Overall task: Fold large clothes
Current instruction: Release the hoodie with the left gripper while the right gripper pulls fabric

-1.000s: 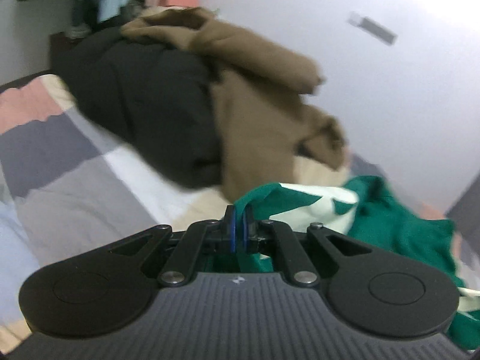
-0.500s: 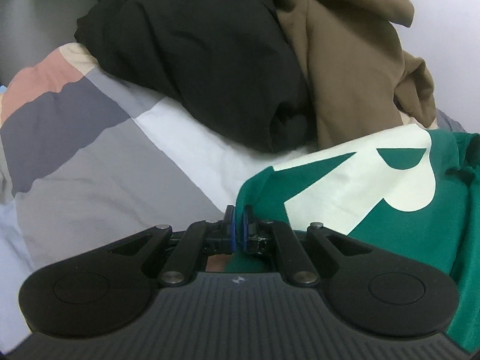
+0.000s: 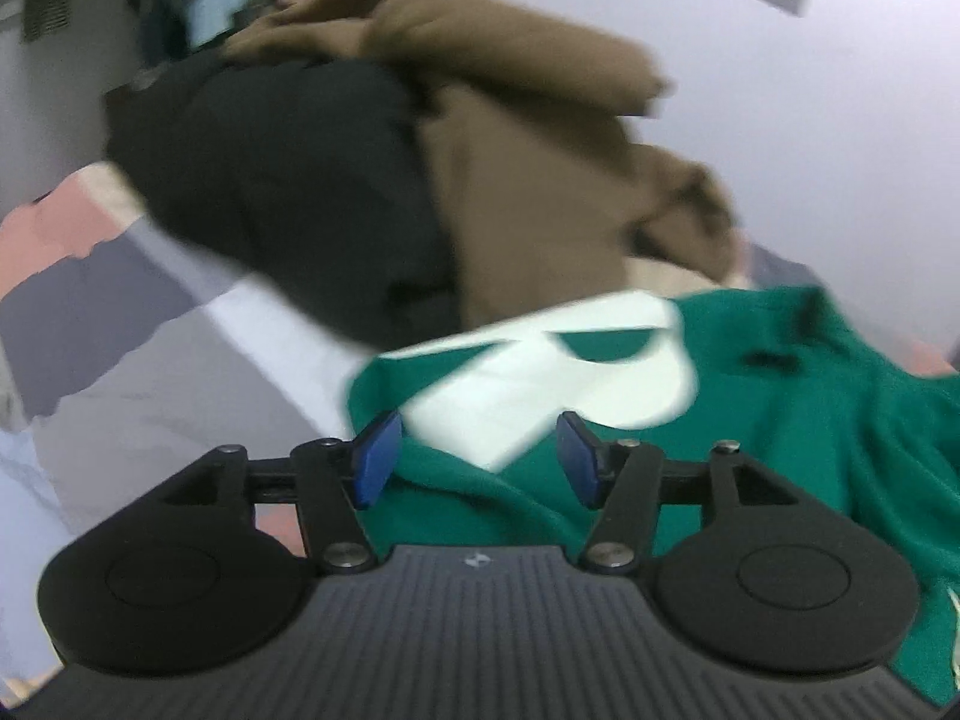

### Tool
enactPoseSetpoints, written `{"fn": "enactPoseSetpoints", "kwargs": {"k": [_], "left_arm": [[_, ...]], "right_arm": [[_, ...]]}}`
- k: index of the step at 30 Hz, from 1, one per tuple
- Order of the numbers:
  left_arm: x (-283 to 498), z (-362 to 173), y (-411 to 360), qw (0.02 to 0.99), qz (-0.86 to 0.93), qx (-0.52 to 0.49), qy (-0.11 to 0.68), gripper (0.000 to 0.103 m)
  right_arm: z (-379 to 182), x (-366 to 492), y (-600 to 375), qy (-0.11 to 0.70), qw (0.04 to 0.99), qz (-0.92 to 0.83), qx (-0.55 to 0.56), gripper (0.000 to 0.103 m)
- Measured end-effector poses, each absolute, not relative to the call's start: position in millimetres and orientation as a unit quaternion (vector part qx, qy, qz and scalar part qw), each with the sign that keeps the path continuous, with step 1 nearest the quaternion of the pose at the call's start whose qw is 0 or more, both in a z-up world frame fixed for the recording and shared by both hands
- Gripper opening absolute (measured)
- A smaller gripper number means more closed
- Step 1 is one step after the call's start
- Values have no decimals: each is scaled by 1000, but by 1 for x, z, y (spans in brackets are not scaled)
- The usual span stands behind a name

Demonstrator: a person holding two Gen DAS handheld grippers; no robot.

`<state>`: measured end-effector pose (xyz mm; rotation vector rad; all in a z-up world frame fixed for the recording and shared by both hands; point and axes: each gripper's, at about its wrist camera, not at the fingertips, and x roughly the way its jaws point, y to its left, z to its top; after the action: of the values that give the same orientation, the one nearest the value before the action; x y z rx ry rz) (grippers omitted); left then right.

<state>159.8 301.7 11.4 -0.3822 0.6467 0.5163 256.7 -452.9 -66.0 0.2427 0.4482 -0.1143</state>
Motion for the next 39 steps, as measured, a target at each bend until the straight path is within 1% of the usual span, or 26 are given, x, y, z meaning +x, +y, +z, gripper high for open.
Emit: {"fn": "enactPoseSetpoints", "kwargs": {"k": [3,6,10,15,21,25,27,29,31,32,33,34,37,39], "left_arm": [[155,26,270,913,210,-178,302,63],[150,30,229,922,168,-161,309,63],[151,25,181,930,122,-139,317,63],[157,12,147,932,81,-125,331,63],[161,2,149,931,65,-150,326,63],[165,-4,165,930,71,-171,317,63],[168,-6,170,930,80,-171,316,63],[172,-9,175,928,82,-178,316,63],[176,-12,180,925,86,-190,319,63],[178,-12,182,922,88,-199,321,63],[180,-12,185,921,88,-209,316,63],[183,-13,187,923,90,-210,310,63],[195,-17,187,931,95,-186,301,63],[207,-27,187,933,95,-177,299,63]], "right_arm": [[-47,252,-414,216,971,-5,98,81],[-42,253,-363,241,964,70,86,81],[-54,251,-285,283,941,172,74,81],[-78,242,-200,315,918,241,28,81],[-116,257,-136,340,904,258,-7,81],[-141,278,-111,318,917,232,-61,81],[-145,288,-107,305,928,203,-71,80],[-144,300,-101,292,937,180,-71,74],[-138,318,-99,287,941,168,-61,58],[-133,331,-97,282,943,162,-64,53],[-128,340,-97,277,945,158,-70,43],[-119,358,-93,270,947,152,-79,35],[-87,408,-90,249,954,137,-92,29],[-63,442,-87,231,960,124,-94,28]]}}
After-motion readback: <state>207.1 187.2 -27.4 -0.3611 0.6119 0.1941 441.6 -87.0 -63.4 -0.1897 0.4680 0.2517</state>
